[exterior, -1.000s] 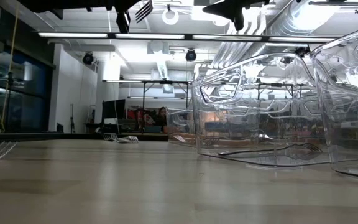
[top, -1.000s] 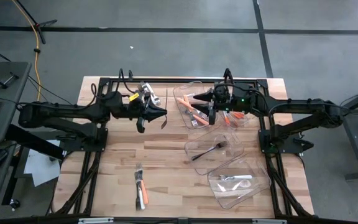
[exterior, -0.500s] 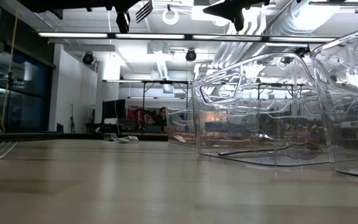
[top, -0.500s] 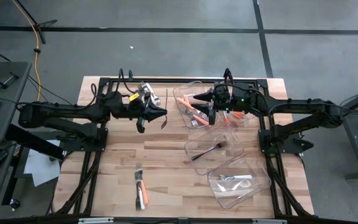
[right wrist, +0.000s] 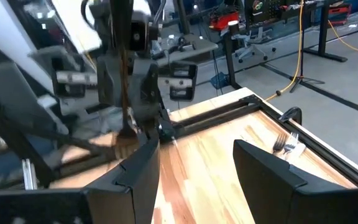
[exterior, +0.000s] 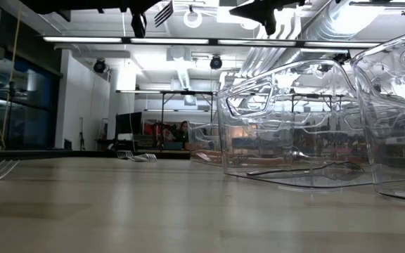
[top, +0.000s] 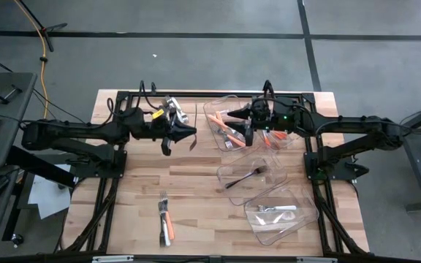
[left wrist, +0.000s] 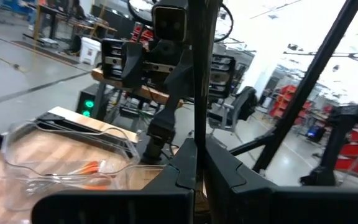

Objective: Sort silverware by color (type)
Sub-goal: Move the white fork from the top

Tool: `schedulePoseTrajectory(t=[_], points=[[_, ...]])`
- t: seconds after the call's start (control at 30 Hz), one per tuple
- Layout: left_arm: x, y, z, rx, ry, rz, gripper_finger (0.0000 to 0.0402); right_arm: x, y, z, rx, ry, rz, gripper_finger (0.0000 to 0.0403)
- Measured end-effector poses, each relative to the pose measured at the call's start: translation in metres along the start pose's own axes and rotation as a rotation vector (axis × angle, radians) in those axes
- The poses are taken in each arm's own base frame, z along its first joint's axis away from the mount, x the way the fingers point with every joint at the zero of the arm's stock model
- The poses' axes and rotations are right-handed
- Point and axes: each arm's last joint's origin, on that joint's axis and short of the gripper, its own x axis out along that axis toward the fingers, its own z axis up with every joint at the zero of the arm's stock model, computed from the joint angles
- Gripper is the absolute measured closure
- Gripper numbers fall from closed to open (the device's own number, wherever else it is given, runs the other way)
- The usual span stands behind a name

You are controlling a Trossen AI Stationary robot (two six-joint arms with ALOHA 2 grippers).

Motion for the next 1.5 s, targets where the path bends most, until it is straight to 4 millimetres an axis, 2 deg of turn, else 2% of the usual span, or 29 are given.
schedulePoseTrajectory(t=[0.23, 0.4, 0.53, 0.7, 1.33, 1.5], points=[[0.006, 0.004, -0.005, 0.026, -0.002, 0.049, 0.0401, 0.027, 0.000, -0.010, 0.113, -0.052, 0.017, 0.0214], [0.021, 0.005, -0.016, 0.019, 0.050, 0.049, 0.0401, 0.054, 0.006, -0.022, 0.138, -0.127, 0.069, 0.0214], [0.032, 0.005, -0.018, 0.033, 0.067, 0.047, 0.0401, 0.066, 0.007, -0.029, 0.167, -0.150, 0.087, 0.0214], [0.039, 0.009, -0.020, 0.036, 0.077, 0.063, 0.0401, 0.068, 0.006, -0.032, 0.196, -0.139, 0.084, 0.0214], [0.038, 0.011, -0.018, 0.050, 0.079, 0.072, 0.0401, 0.068, 0.011, -0.036, 0.183, -0.058, 0.221, 0.0214], [0.038, 0.009, -0.018, 0.050, 0.083, 0.057, 0.0401, 0.068, 0.011, -0.036, 0.177, -0.067, 0.201, 0.0214]])
